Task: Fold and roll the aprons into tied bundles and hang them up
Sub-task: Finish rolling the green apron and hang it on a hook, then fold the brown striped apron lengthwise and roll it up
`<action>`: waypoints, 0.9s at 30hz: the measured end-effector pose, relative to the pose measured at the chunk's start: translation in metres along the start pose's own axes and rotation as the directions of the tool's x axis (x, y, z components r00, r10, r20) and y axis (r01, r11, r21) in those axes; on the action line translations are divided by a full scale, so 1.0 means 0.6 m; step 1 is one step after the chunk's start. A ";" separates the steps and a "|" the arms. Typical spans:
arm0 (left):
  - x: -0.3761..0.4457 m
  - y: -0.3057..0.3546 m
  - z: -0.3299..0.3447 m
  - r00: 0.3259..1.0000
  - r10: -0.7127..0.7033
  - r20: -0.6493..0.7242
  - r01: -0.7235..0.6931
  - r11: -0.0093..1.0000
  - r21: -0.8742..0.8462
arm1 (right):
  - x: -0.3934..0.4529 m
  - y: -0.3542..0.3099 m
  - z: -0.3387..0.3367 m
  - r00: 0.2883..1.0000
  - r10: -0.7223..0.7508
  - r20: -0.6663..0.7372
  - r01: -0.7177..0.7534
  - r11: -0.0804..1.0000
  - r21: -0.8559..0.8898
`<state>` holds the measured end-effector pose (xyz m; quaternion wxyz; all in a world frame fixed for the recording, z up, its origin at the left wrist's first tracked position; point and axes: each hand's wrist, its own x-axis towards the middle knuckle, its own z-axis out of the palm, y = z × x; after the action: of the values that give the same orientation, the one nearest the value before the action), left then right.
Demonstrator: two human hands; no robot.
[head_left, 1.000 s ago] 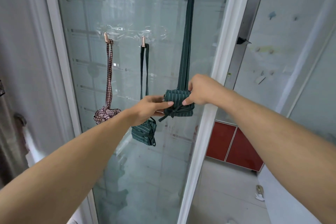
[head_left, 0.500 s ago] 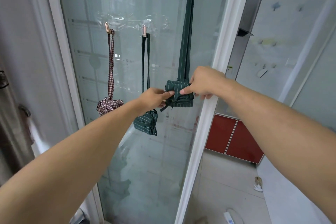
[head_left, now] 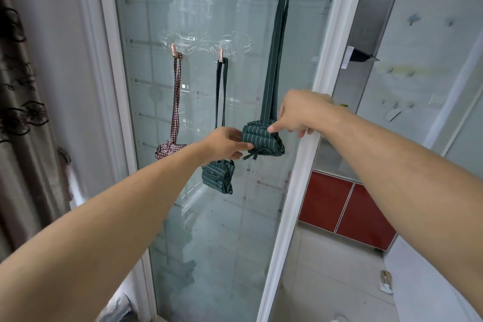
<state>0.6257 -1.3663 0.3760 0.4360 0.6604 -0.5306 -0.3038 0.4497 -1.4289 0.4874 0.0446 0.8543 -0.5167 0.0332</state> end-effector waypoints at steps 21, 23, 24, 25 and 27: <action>-0.241 -0.101 -0.051 0.808 -0.205 -0.552 0.125 0.976 -0.179 | -0.120 -0.205 0.063 0.816 -0.541 -0.204 0.575 0.796 0.191; -0.329 -0.146 -0.080 0.699 -0.288 -0.655 0.189 0.957 -0.219 | -0.159 -0.281 0.099 0.749 -0.649 -0.138 0.660 0.708 0.252; -0.391 -0.172 -0.097 0.627 -0.330 -0.706 0.236 0.944 -0.232 | -0.191 -0.328 0.119 0.694 -0.715 -0.089 0.706 0.651 0.277; -0.443 -0.192 -0.108 0.566 -0.360 -0.741 0.276 0.930 -0.241 | -0.216 -0.366 0.139 0.644 -0.764 -0.046 0.737 0.602 0.307; -0.590 -0.231 -0.128 0.411 -0.431 -0.804 0.357 0.887 -0.293 | -0.307 -0.457 0.173 0.494 -0.869 0.037 0.800 0.471 0.371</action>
<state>0.6630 -0.9974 0.2632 0.5790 0.8109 -0.0654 -0.0539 0.6083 -1.1517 0.3536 -0.1348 0.9906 -0.0202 -0.0083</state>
